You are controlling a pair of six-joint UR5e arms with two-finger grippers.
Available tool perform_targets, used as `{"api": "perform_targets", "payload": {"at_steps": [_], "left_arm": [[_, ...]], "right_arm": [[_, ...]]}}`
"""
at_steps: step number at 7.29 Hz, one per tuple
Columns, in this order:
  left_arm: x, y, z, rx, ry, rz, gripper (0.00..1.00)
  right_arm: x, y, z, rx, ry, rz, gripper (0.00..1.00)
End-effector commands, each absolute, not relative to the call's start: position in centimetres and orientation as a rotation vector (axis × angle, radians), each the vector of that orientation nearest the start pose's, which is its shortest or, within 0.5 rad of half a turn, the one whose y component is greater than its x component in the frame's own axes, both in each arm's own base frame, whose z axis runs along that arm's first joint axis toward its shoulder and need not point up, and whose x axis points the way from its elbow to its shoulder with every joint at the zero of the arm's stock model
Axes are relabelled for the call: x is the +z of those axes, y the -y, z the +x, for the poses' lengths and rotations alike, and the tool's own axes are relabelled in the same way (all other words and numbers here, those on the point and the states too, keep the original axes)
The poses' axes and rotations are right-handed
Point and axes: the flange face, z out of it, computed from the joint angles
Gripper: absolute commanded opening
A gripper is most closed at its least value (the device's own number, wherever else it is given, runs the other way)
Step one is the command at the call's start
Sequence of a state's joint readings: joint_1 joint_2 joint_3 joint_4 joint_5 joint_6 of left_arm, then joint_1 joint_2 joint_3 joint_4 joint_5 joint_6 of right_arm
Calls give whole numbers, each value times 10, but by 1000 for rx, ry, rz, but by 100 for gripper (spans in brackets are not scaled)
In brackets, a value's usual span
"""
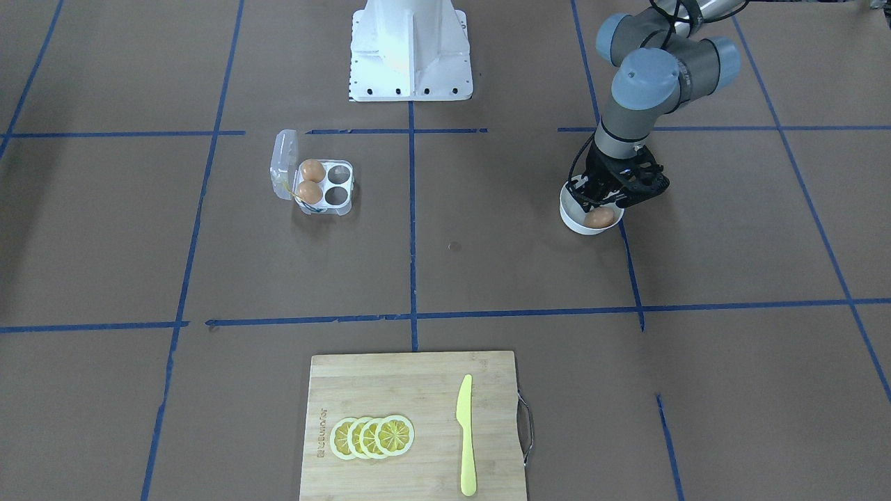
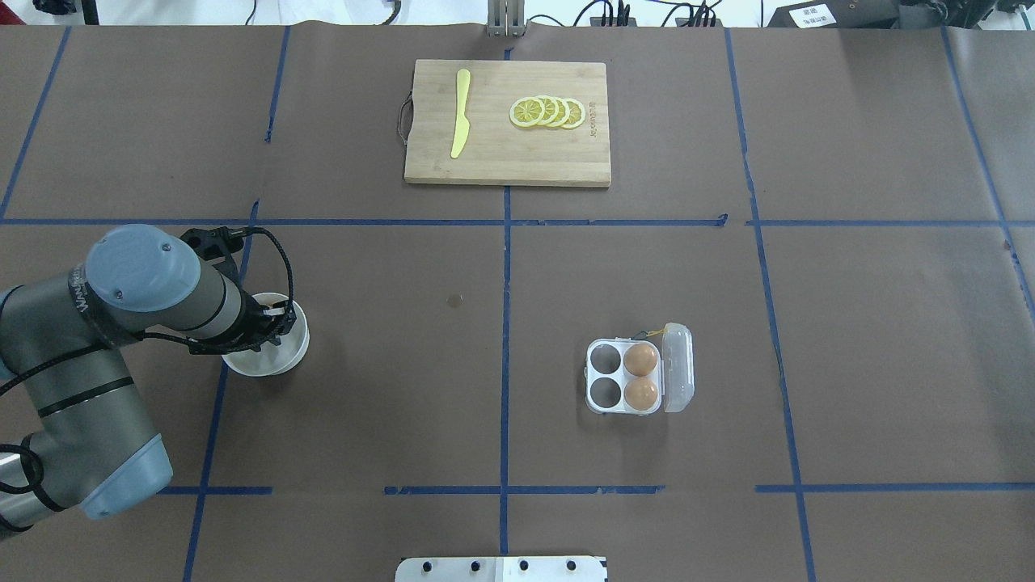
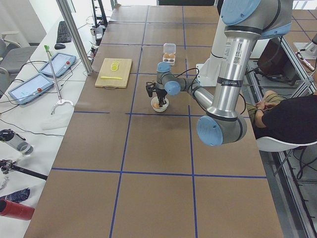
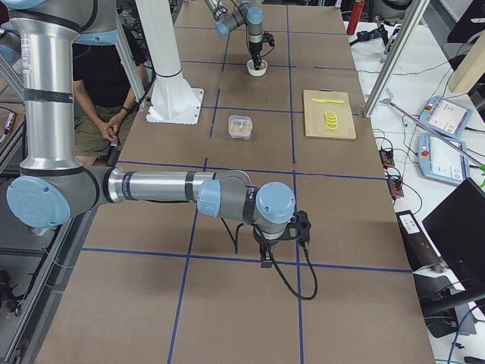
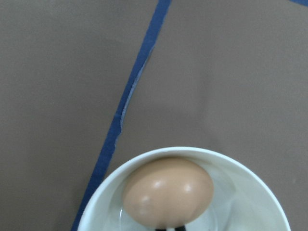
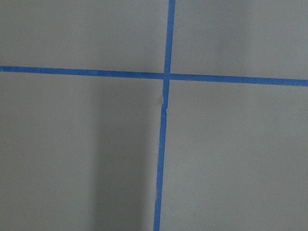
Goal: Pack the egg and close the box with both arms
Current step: 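Close the left gripper around the brown egg in the bowl, then lift the brown egg out of the white bowl with the left gripper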
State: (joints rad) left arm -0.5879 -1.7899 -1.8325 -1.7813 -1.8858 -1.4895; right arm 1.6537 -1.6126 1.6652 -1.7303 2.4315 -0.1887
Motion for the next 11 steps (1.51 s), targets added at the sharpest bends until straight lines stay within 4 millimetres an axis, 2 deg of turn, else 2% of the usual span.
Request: {"api": "perform_targets", "payload": {"at_steps": [1, 6, 8, 11], "left_arm": [[407, 416, 415, -397, -749, -54, 100], [412, 422, 412, -410, -739, -53, 100], [412, 422, 412, -410, -739, -53, 86], [413, 423, 412, -417, -734, -37, 79]], "right_arm": [[641, 460, 96, -52, 867, 18, 100], [642, 460, 96, -52, 865, 16, 100], [643, 459, 96, -50, 867, 13, 100], [645, 459, 96, -49, 869, 11, 100]]}}
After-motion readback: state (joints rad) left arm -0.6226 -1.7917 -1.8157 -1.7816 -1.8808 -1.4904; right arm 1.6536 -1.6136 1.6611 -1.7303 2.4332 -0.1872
